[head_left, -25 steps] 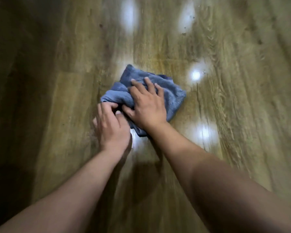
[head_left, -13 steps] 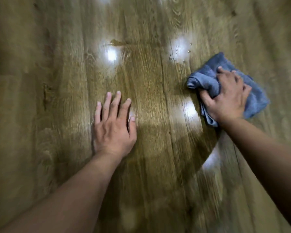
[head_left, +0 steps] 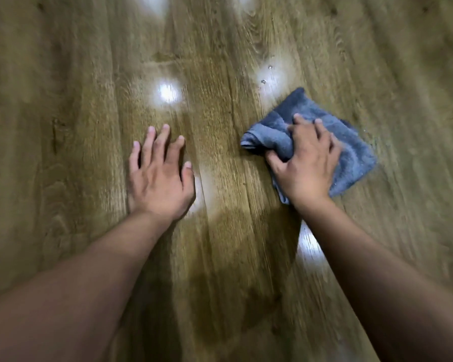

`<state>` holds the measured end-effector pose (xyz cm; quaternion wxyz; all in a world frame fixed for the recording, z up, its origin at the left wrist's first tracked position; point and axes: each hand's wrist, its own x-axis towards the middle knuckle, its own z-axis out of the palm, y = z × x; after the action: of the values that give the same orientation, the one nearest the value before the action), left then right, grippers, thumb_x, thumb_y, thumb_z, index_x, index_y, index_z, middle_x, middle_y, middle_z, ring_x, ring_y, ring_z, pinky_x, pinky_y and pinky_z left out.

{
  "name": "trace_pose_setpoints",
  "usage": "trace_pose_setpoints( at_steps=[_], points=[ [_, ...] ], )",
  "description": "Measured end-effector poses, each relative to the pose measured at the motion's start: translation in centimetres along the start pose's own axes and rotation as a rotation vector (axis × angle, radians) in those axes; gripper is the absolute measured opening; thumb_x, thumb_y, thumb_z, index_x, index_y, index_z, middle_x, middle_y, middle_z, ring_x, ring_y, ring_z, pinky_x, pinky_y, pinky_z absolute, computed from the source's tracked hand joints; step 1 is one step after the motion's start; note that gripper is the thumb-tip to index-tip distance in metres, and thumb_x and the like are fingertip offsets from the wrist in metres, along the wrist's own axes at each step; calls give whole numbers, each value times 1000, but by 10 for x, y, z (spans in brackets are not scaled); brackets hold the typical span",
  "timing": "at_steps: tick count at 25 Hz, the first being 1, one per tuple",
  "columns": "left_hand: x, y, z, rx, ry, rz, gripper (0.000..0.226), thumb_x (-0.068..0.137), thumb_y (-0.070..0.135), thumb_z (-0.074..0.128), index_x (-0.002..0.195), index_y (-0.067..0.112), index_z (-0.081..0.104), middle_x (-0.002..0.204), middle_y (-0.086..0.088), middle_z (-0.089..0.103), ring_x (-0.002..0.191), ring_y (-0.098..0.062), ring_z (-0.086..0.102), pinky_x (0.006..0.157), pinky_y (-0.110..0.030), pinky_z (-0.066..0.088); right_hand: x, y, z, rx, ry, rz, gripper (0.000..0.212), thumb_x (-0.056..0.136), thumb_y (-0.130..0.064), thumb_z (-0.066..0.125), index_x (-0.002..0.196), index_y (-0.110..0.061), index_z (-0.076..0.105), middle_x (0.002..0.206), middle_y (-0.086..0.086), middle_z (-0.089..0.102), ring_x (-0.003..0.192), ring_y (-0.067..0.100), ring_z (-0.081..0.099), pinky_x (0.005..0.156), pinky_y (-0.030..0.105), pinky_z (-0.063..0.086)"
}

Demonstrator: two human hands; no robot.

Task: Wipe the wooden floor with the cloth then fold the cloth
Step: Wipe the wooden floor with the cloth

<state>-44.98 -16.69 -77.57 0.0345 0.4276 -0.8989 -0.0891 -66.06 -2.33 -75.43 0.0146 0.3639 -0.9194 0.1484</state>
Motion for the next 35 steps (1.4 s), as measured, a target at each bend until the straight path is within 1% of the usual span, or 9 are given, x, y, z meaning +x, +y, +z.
trace_pose_setpoints(
  at_steps=[4,7,8,11,13,17,22,27,35],
  points=[
    [1,-2,-7,3,-123,-6,59,103,44,29,157,21,29,170,-2,10,157,-20,-2,125,-46,-3,-82,-32,-7,10,-59,-99,60,71,-53,66,122,-22,61,146,-4,51,141,32,37,111,55,26],
    [17,-4,-23,-191,-281,-13,56,104,44,38,157,29,27,171,5,3,156,-14,-8,123,-43,-11,-167,-49,-11,-9,-129,-265,67,68,-55,66,125,-20,64,150,-2,49,143,33,36,113,56,27],
    [19,-13,-30,-214,-321,-44,57,103,49,40,156,35,25,171,7,0,156,-14,-9,122,-47,-14,-188,-53,-13,-18,-154,-302,69,68,-56,65,126,-20,64,151,-3,48,144,33,36,113,55,27],
    [17,-63,-49,-138,-507,-347,102,73,95,37,152,55,-12,164,10,-32,150,-19,-30,107,-73,-17,-205,-57,-15,-73,-190,-297,71,67,-59,64,126,-19,64,152,-2,47,143,34,37,112,57,28],
    [9,-91,-54,-85,-656,-440,120,51,108,26,142,57,-33,152,12,-50,143,-21,-43,102,-81,-12,-199,-61,-12,-104,-203,-303,74,67,-61,61,128,-19,60,151,0,46,142,37,36,110,59,28],
    [12,-95,-58,-138,-735,-377,96,74,97,21,140,57,-36,146,11,-56,140,-23,-46,100,-83,-9,-174,-77,-1,-141,-218,-303,78,69,-62,61,133,-19,51,151,6,43,142,41,32,109,61,23],
    [14,-93,-58,-141,-762,-357,76,98,70,26,145,54,-32,150,7,-53,141,-25,-45,102,-84,-7,-79,-145,25,-78,-213,-218,75,69,-56,69,133,-20,54,151,6,45,142,41,32,111,60,22],
    [13,-89,-60,-146,-760,-366,76,99,69,27,144,55,-33,149,8,-54,140,-24,-47,100,-84,-10,20,-194,56,-109,-212,-147,65,80,-57,61,135,-25,45,155,2,36,146,37,22,112,58,18],
    [12,-85,-67,-148,-768,-369,78,99,69,28,146,53,-32,150,7,-54,141,-25,-46,101,-84,-9,-10,-176,47,-77,-196,-242,63,80,-51,67,133,-23,48,154,-1,39,146,34,26,115,56,17]
  ],
)
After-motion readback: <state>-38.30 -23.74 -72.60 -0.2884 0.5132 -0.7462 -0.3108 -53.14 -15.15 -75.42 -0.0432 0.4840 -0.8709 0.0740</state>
